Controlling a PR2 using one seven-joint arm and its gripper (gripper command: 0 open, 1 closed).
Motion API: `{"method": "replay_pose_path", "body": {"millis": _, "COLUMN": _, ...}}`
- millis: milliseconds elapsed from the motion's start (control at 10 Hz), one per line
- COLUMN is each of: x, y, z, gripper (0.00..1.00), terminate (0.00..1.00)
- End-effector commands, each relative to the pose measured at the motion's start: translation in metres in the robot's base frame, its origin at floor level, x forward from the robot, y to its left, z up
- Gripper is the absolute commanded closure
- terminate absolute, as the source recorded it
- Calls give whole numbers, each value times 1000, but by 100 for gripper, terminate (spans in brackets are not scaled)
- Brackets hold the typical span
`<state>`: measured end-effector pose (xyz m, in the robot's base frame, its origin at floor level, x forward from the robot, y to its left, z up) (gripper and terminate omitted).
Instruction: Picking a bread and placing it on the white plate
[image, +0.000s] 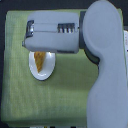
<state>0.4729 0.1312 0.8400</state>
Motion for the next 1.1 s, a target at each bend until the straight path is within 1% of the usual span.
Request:
{"method": "replay_pose_path", "body": {"millis": 0, "x": 36, "y": -79, "z": 93, "gripper": 0, "terminate": 0}}
{"method": "replay_pose_path", "body": {"millis": 200, "x": 41, "y": -103, "z": 101, "gripper": 0, "terminate": 0}}
{"method": "replay_pose_path", "body": {"millis": 300, "x": 38, "y": -120, "z": 98, "gripper": 0, "terminate": 0}}
{"method": "replay_pose_path", "body": {"millis": 400, "x": 37, "y": -157, "z": 94, "gripper": 0, "terminate": 0}}
{"method": "replay_pose_path", "body": {"millis": 500, "x": 37, "y": -176, "z": 94, "gripper": 0, "terminate": 0}}
{"method": "replay_pose_path", "body": {"millis": 700, "x": 35, "y": -236, "z": 93, "gripper": 0, "terminate": 0}}
{"method": "replay_pose_path", "body": {"millis": 900, "x": 23, "y": -300, "z": 85, "gripper": 0, "terminate": 0}}
{"method": "replay_pose_path", "body": {"millis": 1000, "x": 20, "y": -322, "z": 85, "gripper": 0, "terminate": 0}}
